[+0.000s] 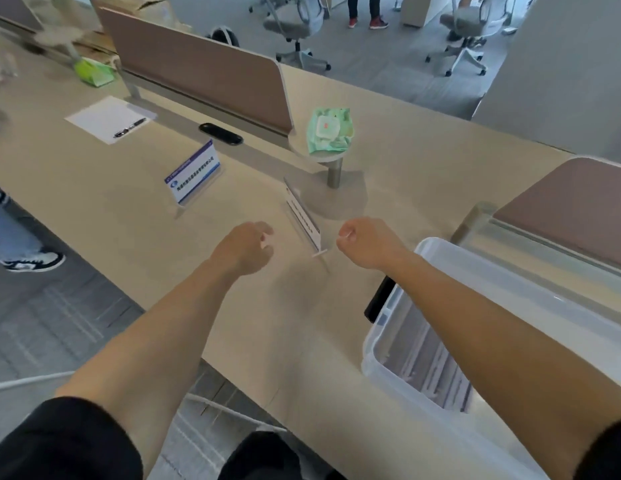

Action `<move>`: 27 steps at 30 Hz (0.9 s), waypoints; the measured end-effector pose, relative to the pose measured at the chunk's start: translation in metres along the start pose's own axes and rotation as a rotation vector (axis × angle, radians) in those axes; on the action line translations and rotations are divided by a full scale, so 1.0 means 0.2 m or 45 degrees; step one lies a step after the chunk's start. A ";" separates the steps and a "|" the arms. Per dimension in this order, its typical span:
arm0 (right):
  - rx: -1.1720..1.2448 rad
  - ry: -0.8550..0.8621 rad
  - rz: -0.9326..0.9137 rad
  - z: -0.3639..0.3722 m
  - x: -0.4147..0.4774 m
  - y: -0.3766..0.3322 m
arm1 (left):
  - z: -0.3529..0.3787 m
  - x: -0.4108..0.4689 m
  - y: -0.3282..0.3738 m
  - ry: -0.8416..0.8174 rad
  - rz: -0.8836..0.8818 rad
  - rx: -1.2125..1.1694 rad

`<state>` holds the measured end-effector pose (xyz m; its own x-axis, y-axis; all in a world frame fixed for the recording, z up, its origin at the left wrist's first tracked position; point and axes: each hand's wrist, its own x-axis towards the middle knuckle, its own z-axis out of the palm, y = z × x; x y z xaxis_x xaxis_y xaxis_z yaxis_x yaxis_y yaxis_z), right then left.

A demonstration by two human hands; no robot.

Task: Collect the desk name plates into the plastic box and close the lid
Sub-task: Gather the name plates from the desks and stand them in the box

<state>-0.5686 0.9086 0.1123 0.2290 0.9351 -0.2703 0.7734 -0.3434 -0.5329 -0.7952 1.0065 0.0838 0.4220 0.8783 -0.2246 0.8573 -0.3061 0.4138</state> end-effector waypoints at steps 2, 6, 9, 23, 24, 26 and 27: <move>-0.065 -0.026 0.036 0.04 0.12 -0.04 | -0.02 0.14 -0.06 0.004 0.005 0.089; -0.187 0.006 0.160 0.16 0.39 -0.11 | -0.02 0.45 -0.15 0.000 0.054 0.270; -0.281 -0.022 0.265 0.26 0.58 -0.14 | -0.01 0.69 -0.16 0.074 0.207 0.275; -0.293 -0.115 0.490 0.54 1.08 -0.11 | 0.13 1.38 -0.18 -0.095 0.819 0.709; -0.270 -0.117 0.476 0.54 1.09 -0.11 | 0.13 1.38 -0.17 -0.111 0.800 0.706; -0.268 -0.129 0.426 0.54 1.10 -0.10 | 0.12 1.38 -0.14 -0.128 0.744 0.743; -0.283 -0.144 0.395 0.53 1.10 -0.10 | 0.12 1.37 -0.13 -0.123 0.712 0.775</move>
<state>-0.5960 1.1124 -0.0227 0.4148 0.7705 -0.4841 0.7898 -0.5690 -0.2288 -0.6951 1.2465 -0.0097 0.8329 0.5104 -0.2139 0.5112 -0.8576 -0.0561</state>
